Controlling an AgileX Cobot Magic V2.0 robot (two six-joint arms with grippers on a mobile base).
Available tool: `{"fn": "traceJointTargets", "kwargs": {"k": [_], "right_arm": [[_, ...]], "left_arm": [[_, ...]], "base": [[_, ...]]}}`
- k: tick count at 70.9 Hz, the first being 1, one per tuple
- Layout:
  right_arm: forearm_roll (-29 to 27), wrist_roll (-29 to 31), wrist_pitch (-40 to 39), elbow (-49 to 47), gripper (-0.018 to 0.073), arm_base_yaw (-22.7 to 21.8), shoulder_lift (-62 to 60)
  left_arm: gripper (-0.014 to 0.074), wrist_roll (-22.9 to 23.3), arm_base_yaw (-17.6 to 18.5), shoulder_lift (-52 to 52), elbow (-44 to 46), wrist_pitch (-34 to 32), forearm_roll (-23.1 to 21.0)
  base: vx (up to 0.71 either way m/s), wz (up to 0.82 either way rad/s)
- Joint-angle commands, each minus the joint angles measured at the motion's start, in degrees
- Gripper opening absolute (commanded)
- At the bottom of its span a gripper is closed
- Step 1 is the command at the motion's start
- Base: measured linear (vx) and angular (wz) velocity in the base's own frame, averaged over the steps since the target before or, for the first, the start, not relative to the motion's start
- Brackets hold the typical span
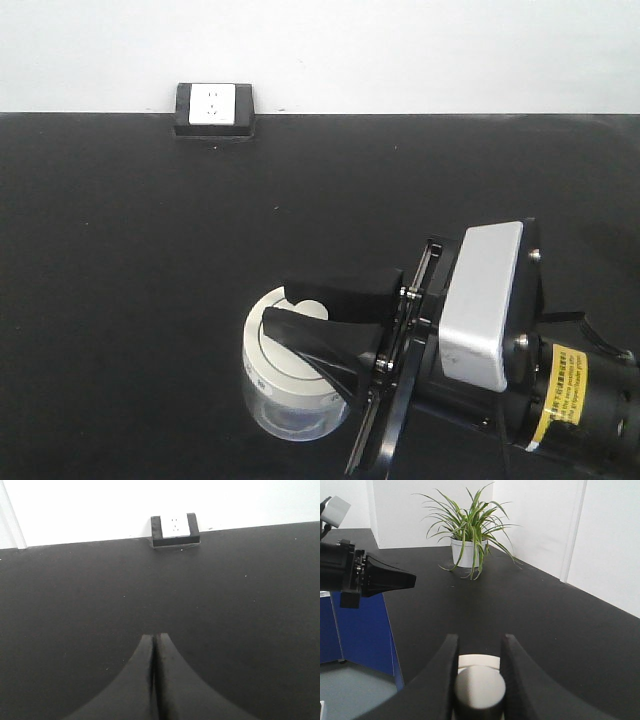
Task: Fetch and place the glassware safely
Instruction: 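Lower the jar with the right gripper onto the black countertop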
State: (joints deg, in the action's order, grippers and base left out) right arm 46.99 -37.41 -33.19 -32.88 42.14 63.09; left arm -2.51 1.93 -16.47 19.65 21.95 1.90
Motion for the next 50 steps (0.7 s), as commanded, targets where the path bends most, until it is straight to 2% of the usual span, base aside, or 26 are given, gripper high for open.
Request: {"fn": "traceJointTargets", "kwargs": {"k": [1,32,39,45,50], "right_arm": [[-1.69,0.47,-4.36,-1.94,-0.0003,-0.10,-1.00],[-2.47,0.70,-4.42,-1.94,-0.0003,-0.10,-1.00],[-7.07,2.96,-2.56,-1.94,-0.0003,-0.10,-1.00],[-15.91,5.22,1.70,-2.07,-0.0003,-0.33,-1.00],[-22.49,9.79,4.15,-2.07,-0.0003,-1.90,-1.00]], "left_arm": [[-0.0007,0.26,0.07,-0.91,1.53,-4.11,-0.50],[-0.0007,0.26,0.07,-0.91,1.53,-4.11,-0.50],[-0.0007,0.26,0.07,-0.91,1.53,-4.11,-0.50],[-0.0007,0.26,0.07,-0.91,1.53,-4.11,-0.50],[-0.0007,0.26,0.07,-0.91,1.53,-4.11,-0.50]], "base": [[0.00,0.00],[0.00,0.00],[0.00,0.00],[0.00,0.00],[0.00,0.00]]}}
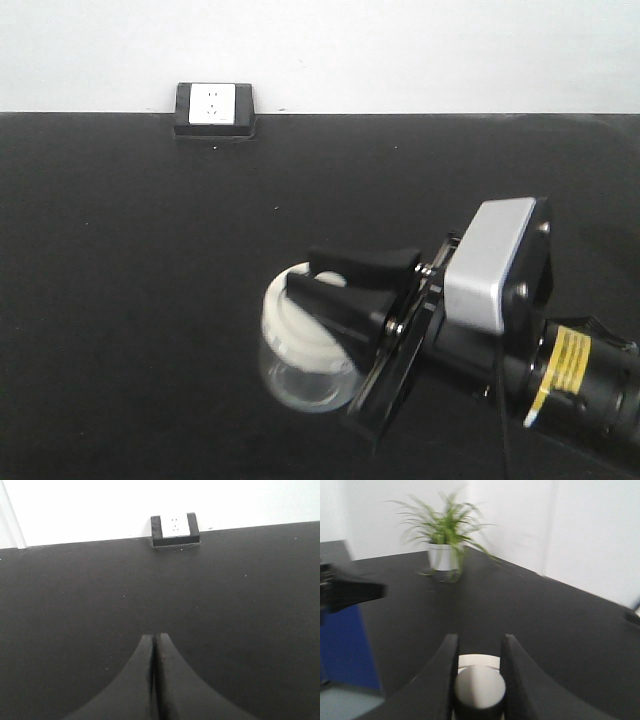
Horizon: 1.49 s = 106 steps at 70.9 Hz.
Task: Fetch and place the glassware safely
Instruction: 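Lower the jar with the right gripper onto the black countertop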
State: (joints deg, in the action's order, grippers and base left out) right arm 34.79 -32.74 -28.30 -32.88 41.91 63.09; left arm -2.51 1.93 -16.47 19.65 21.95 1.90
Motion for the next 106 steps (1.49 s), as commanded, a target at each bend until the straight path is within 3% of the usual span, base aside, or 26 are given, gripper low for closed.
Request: {"fn": "traceJointTargets", "kwargs": {"k": [1,9,21,33,45,55,73,96,106], "right_arm": [[-10.74,6.21,-0.64,-2.07,-0.0003,-1.87,-0.93],[-14.03,11.59,-1.14,-2.07,-0.0001,-6.45,0.05],[-12.26,11.97,-6.12,-2.07,-0.0001,-14.47,3.78],[-5.04,8.99,-12.39,-4.81,-0.0001,-20.90,10.34],[8.70,0.74,-14.68,-13.91,-0.0001,-24.62,18.88],[18.00,-5.33,-19.25,-21.01,-0.0001,-25.73,26.19],[26.93,-5.79,-25.81,-30.05,-0.0001,-25.73,39.01],[26.20,2.16,-33.65,-35.37,-0.0001,-25.73,51.24],[22.64,4.83,-36.56,-35.97,-0.0001,-25.73,55.36]], "left_arm": [[-0.0007,0.26,0.07,-0.91,1.53,-4.11,-0.50],[-0.0007,0.26,0.07,-0.91,1.53,-4.11,-0.50],[-0.0007,0.26,0.07,-0.91,1.53,-4.11,-0.50],[-0.0007,0.26,0.07,-0.91,1.53,-4.11,-0.50],[-0.0007,0.26,0.07,-0.91,1.53,-4.11,-0.50],[-0.0007,0.26,0.07,-0.91,1.53,-4.11,-0.50],[-0.0007,0.26,0.07,-0.91,1.53,-4.11,-0.50],[-0.0007,0.26,0.07,-0.91,1.53,-4.11,-0.50],[-0.0007,0.26,0.07,-0.91,1.53,-4.11,-0.50]], "base": [[0.00,0.00],[0.00,0.00],[0.00,0.00],[0.00,0.00],[0.00,0.00],[0.00,0.00],[0.00,0.00],[0.00,0.00],[0.00,0.00]]}}
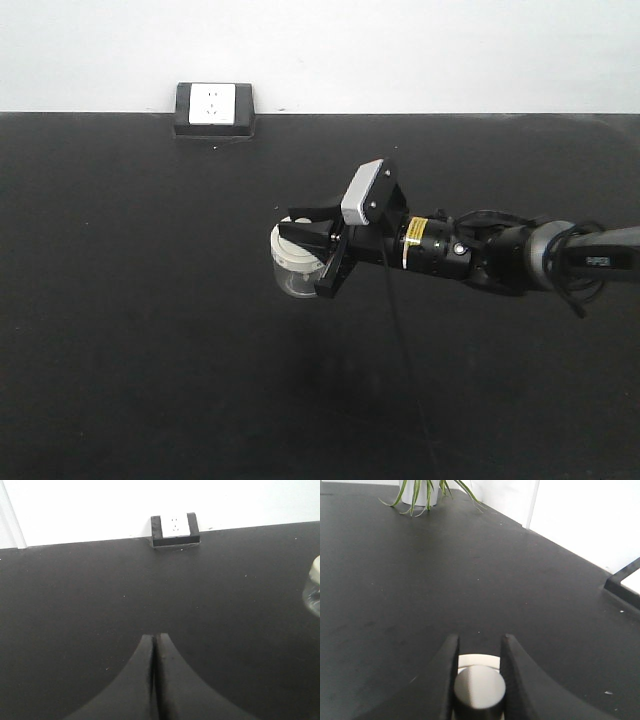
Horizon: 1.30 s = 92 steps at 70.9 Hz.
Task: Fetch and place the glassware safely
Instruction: 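Lower the jar with the right gripper onto the black countertop, then open the right gripper to release the jar's white lid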
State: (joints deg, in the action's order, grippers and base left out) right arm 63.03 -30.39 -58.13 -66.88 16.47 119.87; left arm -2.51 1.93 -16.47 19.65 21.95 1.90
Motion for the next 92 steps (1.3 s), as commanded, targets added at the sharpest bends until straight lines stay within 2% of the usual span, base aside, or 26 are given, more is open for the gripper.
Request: {"fn": "traceJointTargets", "kwargs": {"k": [1,19,42,50,61,76,81,88,92], "right_arm": [[-5.93,2.77,-6.93,-1.96,-0.0001,-0.29,-1.09],[-8.18,6.56,-8.24,-1.96,-0.0001,-0.29,2.88],[-9.37,6.93,-8.19,-1.91,0.0002,-0.29,4.19],[-9.30,5.49,-8.19,-1.91,0.0038,-0.29,4.19],[-9.25,5.42,-8.52,-1.91,0.0193,-0.29,4.19],[-9.50,5.47,-8.59,-1.91,0.0557,-0.29,4.19],[-10.13,5.47,-8.59,-1.91,0.0648,-0.29,4.19],[-10.59,5.47,-8.59,-1.91,0.0729,-0.29,4.19],[-10.59,5.47,-8.59,-1.91,0.0729,-0.29,3.93]], "left_arm": [[-0.0007,0.26,0.07,-0.91,1.53,-4.11,-0.50],[-0.0007,0.26,0.07,-0.91,1.53,-4.11,-0.50],[-0.0007,0.26,0.07,-0.91,1.53,-4.11,-0.50],[-0.0007,0.26,0.07,-0.91,1.53,-4.11,-0.50],[-0.0007,0.26,0.07,-0.91,1.53,-4.11,-0.50],[-0.0007,0.26,0.07,-0.91,1.53,-4.11,-0.50],[-0.0007,0.26,0.07,-0.91,1.53,-4.11,-0.50],[-0.0007,0.26,0.07,-0.91,1.53,-4.11,-0.50],[-0.0007,0.26,0.07,-0.91,1.53,-4.11,-0.50]], "base": [[0.00,0.00],[0.00,0.00],[0.00,0.00],[0.00,0.00],[0.00,0.00],[0.00,0.00],[0.00,0.00],[0.00,0.00],[0.00,0.00]]}}
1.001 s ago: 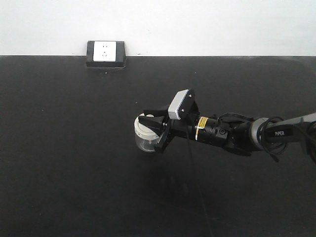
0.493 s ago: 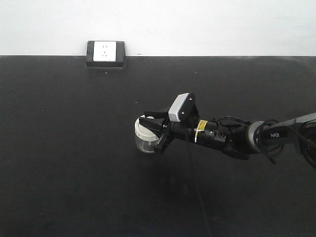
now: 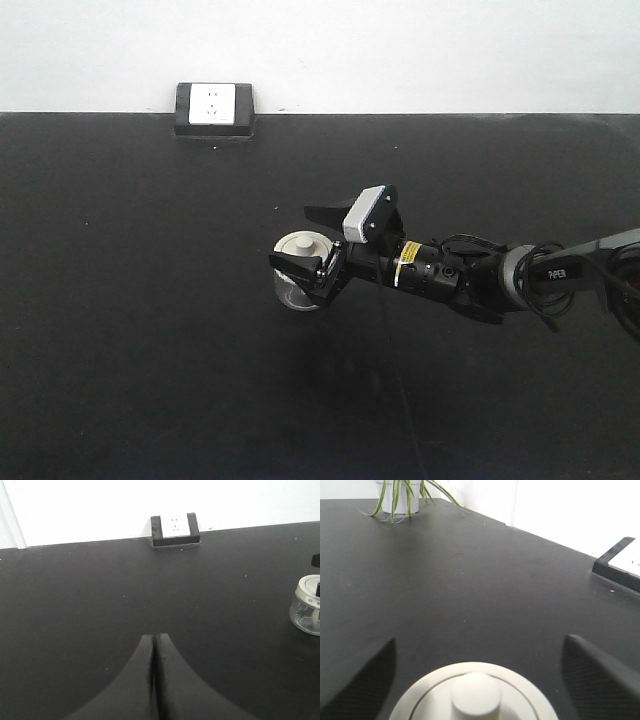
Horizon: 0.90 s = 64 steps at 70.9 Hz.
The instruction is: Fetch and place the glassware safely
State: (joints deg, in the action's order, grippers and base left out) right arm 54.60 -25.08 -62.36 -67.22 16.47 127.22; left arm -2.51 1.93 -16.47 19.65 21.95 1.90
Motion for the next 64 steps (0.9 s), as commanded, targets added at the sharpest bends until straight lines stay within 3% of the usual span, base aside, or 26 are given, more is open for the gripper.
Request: {"fn": "traceJointTargets", "kwargs": {"k": [1,17,27,47,56,64], "right_arm": [[-2.09,0.16,-4.29,-1.57,0.0729,-0.29,-3.51],[-1.77,-1.90,-2.61,-1.37,0.0687,-0.29,-7.37],[-1.04,-9.56,2.41,-1.37,0.0636,-0.29,-11.94],[7.86,-22.19,12.06,-1.37,0.0498,-0.29,-22.11],[9.28,-27.70,14.78,-1.19,0.0347,-0.42,-26.11],[8.21,-27.63,14.85,1.82,0.0097,-2.21,-29.59]], "left_arm": [[-0.0007,0.26,0.07,-0.91,1.53,-4.11,-0.50],[-0.0007,0.26,0.07,-0.91,1.53,-4.11,-0.50],[-0.0007,0.26,0.07,-0.91,1.53,-4.11,-0.50],[-0.0007,0.26,0.07,-0.91,1.53,-4.11,-0.50],[-0.0007,0.26,0.07,-0.91,1.53,-4.11,-0.50],[-0.0007,0.26,0.07,-0.91,1.53,-4.11,-0.50]], "base": [[0.00,0.00],[0.00,0.00],[0.00,0.00],[0.00,0.00],[0.00,0.00],[0.00,0.00]]}}
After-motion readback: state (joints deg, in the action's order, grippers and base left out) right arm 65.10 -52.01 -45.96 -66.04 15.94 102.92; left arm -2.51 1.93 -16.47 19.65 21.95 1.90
